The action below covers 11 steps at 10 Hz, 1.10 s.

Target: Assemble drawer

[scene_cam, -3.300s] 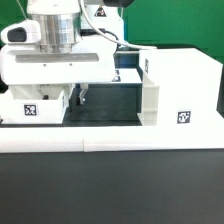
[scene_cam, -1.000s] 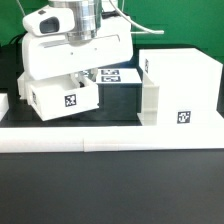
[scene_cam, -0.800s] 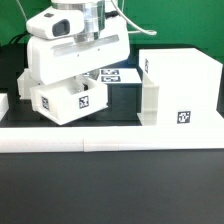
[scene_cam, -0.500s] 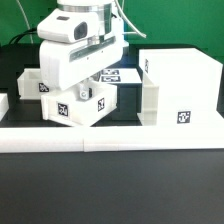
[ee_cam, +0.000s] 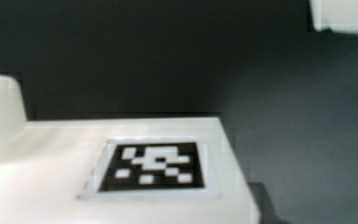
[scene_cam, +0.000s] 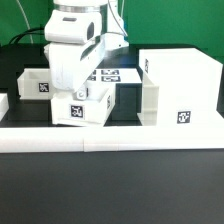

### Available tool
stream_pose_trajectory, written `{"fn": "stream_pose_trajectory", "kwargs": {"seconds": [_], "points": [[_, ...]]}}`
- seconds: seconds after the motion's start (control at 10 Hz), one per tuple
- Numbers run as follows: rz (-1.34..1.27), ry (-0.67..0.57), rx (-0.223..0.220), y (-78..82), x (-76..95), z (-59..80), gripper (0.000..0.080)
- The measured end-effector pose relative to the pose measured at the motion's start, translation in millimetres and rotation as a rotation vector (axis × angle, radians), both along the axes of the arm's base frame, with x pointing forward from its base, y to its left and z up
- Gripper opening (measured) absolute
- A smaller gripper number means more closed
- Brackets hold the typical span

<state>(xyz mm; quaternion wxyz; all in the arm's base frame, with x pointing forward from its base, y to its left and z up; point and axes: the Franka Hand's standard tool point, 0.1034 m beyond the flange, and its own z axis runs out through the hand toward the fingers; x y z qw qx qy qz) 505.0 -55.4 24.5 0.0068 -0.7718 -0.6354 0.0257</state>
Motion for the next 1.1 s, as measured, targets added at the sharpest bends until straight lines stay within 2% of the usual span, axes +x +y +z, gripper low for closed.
{"fn": "stream_pose_trajectory", "kwargs": {"seconds": [0.3, 0.6, 1.1], "points": [[0.199, 0.003, -0.014, -1.1, 4.2, 0.1, 0.0042], [0.193, -0.027, -0.018, -1.7, 5.6, -0.8, 0.0042], [0.147, -0.023, -0.013, 14.6, 18.3, 1.5, 0.0042]]}}
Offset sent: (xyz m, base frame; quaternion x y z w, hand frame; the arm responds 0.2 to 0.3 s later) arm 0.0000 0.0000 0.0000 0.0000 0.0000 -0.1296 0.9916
